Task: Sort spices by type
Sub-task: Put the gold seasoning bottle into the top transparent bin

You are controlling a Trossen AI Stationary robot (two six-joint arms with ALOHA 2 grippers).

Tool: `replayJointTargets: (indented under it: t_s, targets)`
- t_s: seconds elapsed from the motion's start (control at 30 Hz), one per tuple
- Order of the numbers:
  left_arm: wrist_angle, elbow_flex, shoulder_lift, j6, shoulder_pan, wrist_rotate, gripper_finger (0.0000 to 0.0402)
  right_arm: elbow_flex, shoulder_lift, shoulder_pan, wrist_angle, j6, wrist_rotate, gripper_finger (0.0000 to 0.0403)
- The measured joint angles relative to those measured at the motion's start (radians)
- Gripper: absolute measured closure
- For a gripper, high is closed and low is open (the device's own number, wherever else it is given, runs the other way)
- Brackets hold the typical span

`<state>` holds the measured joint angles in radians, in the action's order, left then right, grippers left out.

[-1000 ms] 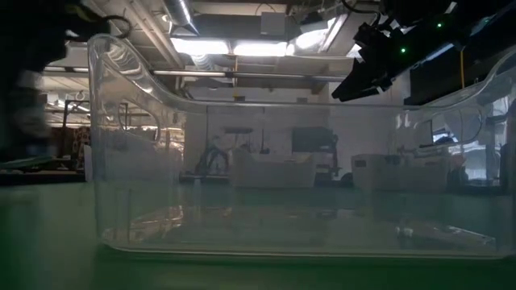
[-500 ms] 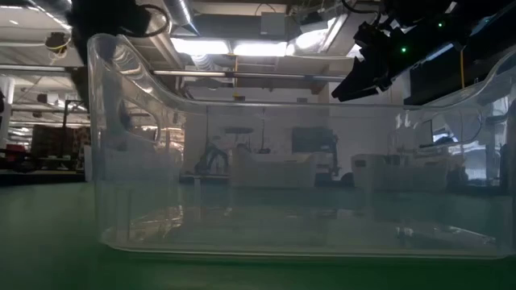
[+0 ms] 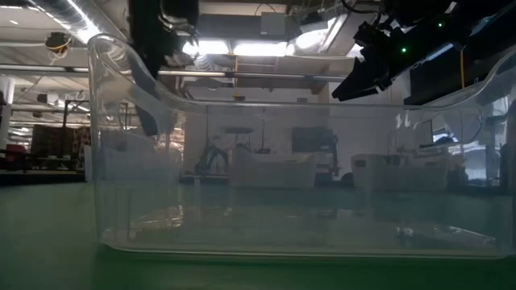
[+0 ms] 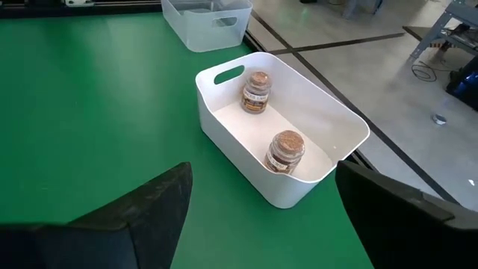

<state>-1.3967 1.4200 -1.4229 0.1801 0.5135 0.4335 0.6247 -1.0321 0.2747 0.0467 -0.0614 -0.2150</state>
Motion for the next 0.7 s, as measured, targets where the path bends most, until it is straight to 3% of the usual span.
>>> replayJointTargets:
  t_s: [0.33,0.7]
  targets:
    - [0.08,0.024,-0.167,-0.178,0.219,0.01,0.0148,0.0,0.0,0.0,0.0,-0.004,0.008,0.0072]
    - [0.125,0.023,-0.301,-0.264,0.283,-0.061,0.0148,0.0,0.0,0.0,0.0,-0.004,0.021,0.0072]
